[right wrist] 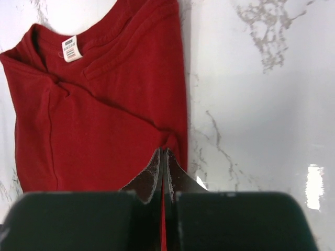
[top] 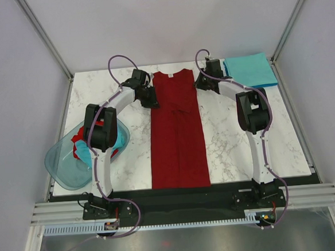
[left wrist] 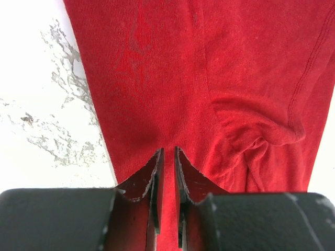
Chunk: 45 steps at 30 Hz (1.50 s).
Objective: Fold and stack the t-shirts
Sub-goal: Fold the tshirt
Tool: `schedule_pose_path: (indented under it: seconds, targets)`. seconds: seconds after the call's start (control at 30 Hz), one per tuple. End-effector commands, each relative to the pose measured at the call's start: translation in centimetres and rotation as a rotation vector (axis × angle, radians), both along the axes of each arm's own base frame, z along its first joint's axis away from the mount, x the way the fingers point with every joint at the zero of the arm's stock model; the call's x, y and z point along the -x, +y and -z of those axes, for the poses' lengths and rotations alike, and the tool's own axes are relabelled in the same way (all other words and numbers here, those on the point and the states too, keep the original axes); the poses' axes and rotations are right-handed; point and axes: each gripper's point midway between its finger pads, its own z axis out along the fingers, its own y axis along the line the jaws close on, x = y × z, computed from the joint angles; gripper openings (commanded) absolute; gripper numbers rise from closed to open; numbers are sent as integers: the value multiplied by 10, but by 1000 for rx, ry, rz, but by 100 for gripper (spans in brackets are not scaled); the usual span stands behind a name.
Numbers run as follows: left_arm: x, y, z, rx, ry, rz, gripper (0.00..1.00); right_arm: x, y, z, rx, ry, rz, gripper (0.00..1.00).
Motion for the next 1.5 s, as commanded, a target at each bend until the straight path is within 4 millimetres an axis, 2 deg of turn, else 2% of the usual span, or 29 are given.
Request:
schedule_pose_path:
  seconds: [0.0, 0.17, 0.27, 0.63, 0.7, 0.73, 0.77, 0.8, 0.83, 0.9, 0.93, 1.03, 1.1, 1.13, 1.2, 1.33, 1.47]
  targets:
    - [-2, 2, -35, 8, -74, 32, 20, -4, 25, -48, -18, -90, -37, 0]
    - [0, 3, -33, 4, -71, 32, 20, 3, 44, -55, -7, -108, -67, 0]
    - [-1, 4, -31, 4, -64, 26, 20, 9, 55, -53, -1, -104, -86, 0]
    - [1, 1, -23, 14, -40, 25, 20, 15, 76, -43, -48, -80, -92, 0]
    - [1, 1, -22, 13, -38, 25, 20, 18, 80, -40, -58, -71, -109, 7]
    - [1, 1, -23, 12, -40, 24, 20, 19, 81, -42, -55, -75, -117, 17]
    - [2, 1, -23, 13, -38, 25, 20, 19, 80, -44, -51, -81, -119, 22]
    - [2, 1, -23, 15, -39, 26, 20, 21, 79, -47, -44, -86, -124, 25]
    - [3, -1, -23, 18, -38, 30, 20, 21, 78, -59, -41, -104, -128, 29]
    - [3, -2, -25, 24, -40, 34, 20, 23, 76, -69, -35, -114, -144, 29]
    - [3, -2, -24, 25, -38, 34, 20, 24, 75, -82, -38, -132, -148, 29]
    - [3, -3, -27, 29, -42, 38, 20, 24, 66, -101, -11, -160, -138, 24]
    - [4, -3, -29, 32, -44, 39, 20, 23, 56, -102, 22, -162, -120, 16]
    - [3, -3, -32, 33, -51, 40, 20, 21, 51, -101, 21, -160, -114, 7]
    - [4, -4, -33, 37, -51, 44, 20, 17, 41, -96, -5, -141, -105, 0]
    - [7, -8, -44, 54, -68, 60, 20, 15, 28, -77, -8, -98, -106, 0]
    - [9, -11, -54, 69, -78, 65, 20, 22, 36, -59, -26, -61, -154, 0]
